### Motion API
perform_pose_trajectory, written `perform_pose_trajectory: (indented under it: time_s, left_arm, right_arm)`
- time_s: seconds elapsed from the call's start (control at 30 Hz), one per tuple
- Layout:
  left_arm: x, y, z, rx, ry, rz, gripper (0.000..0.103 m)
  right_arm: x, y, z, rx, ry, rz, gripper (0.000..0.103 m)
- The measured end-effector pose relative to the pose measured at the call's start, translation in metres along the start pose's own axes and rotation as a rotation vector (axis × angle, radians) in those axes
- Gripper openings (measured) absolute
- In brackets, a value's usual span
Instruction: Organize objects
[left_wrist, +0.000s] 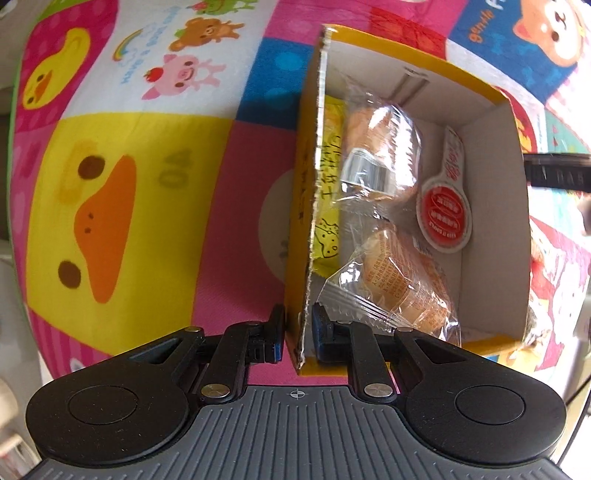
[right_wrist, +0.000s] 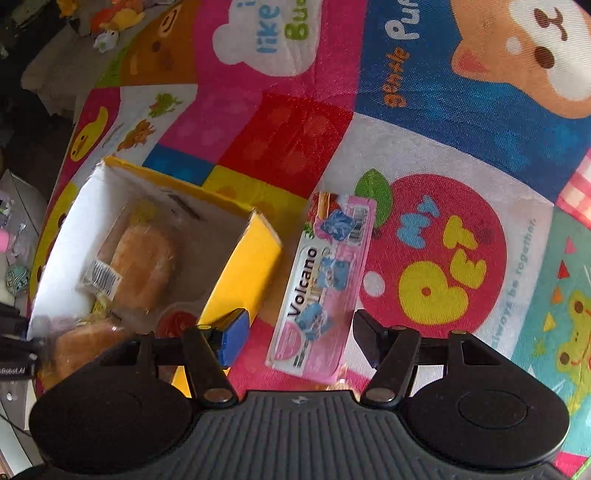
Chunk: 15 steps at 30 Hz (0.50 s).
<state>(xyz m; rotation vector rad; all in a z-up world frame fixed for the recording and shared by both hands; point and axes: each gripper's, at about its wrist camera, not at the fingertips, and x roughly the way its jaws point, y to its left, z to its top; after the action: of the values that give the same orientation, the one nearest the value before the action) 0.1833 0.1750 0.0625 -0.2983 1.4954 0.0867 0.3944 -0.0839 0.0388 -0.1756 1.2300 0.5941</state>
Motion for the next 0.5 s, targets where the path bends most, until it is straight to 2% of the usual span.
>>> perform_pose_trajectory:
  time_s: [0.07, 0.13, 0.3, 0.37, 0.5]
  left_arm:
    - [0.002, -0.002, -0.003, -0.020, -0.005, 0.004, 0.017]
    - [0.004, -0.004, -0.004, -0.026, -0.005, 0.009, 0.017]
    - [0.010, -0.016, 0.000, 0.037, 0.011, 0.038, 0.016]
    - [0.013, -0.024, 0.006, 0.074, 0.018, 0.040, 0.015]
    - [0.018, -0.040, 0.023, 0.105, 0.019, -0.003, 0.015]
  right_arm:
    - [0.006, -0.005, 0.009, 0.006, -0.005, -0.020, 0.062]
    - [0.011, -0.011, 0.014, 0.019, 0.015, -0.036, 0.045]
    - [-0.009, -0.022, 0.004, 0.063, 0.012, -0.067, 0.044]
    - [-0.027, -0.028, -0.008, 0.115, -0.001, -0.056, 0.044]
    - [-0.075, -0.038, -0.043, 0.273, -0.030, -0.033, 0.043]
